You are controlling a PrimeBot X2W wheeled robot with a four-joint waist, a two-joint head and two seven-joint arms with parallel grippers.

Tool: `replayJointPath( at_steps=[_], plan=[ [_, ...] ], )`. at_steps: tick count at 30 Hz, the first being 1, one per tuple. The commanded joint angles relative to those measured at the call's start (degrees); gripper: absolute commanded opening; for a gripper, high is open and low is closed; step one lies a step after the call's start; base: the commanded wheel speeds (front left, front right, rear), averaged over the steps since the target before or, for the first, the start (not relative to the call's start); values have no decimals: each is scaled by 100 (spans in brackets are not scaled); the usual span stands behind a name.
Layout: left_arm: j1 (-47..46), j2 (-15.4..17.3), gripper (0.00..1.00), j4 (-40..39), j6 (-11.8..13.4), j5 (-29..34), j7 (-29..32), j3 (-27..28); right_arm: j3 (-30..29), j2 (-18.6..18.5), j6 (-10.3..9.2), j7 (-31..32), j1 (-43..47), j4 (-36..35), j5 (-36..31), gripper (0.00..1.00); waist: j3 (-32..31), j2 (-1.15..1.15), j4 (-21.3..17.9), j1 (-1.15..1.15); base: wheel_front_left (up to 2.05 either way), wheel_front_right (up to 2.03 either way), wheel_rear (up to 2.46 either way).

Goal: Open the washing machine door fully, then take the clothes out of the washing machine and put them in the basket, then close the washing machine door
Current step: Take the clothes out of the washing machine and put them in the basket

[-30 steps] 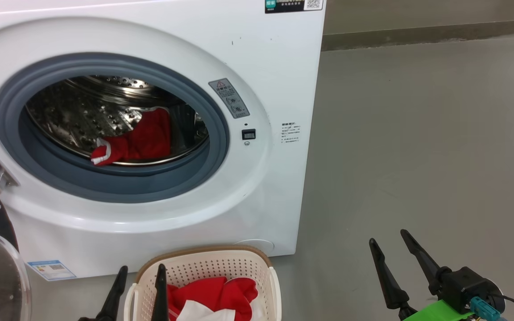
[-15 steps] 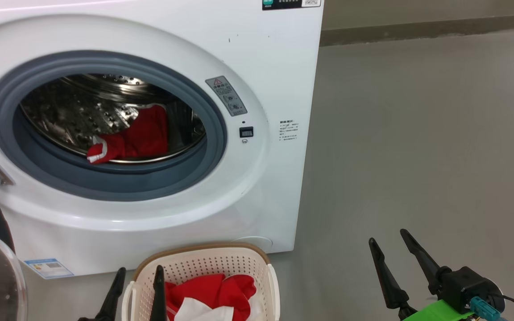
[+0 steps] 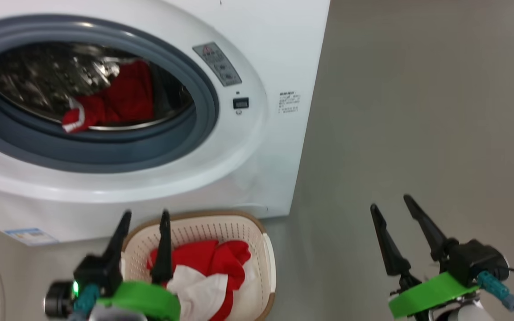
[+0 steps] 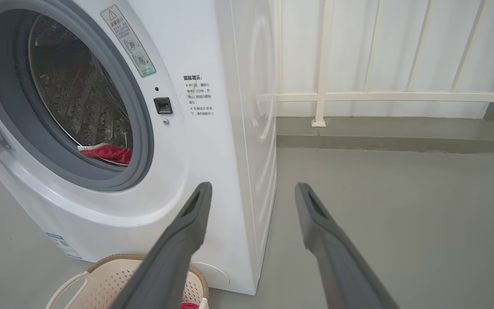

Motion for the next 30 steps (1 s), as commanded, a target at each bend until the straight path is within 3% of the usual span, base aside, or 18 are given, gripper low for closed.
replayJointPath(
  at_steps=[1, 14, 23, 30],
  plan=[
    [-448, 79, 100, 30, -65, 34, 30, 170, 109, -20, 19, -37, -279, -197, -71, 100, 549, 0, -50, 0, 0, 0, 0],
    [-2333, 601, 100, 1601, -177, 121, 132, 432, 228, -20, 19, -37, -867, -362, 152, 100, 1527, 0, -438, 0, 0, 0, 0],
    [-3249, 1172, 100, 2421, -295, 180, 374, 567, 284, -20, 19, -37, -1085, -382, 342, 100, 1922, 0, -694, 0, 0, 0, 0],
    [-4084, 1832, 100, 2737, -434, 245, 797, 661, 393, -20, 19, -37, -1314, -358, 672, 100, 2255, 0, -978, 0, 0, 0, 0]
  ],
)
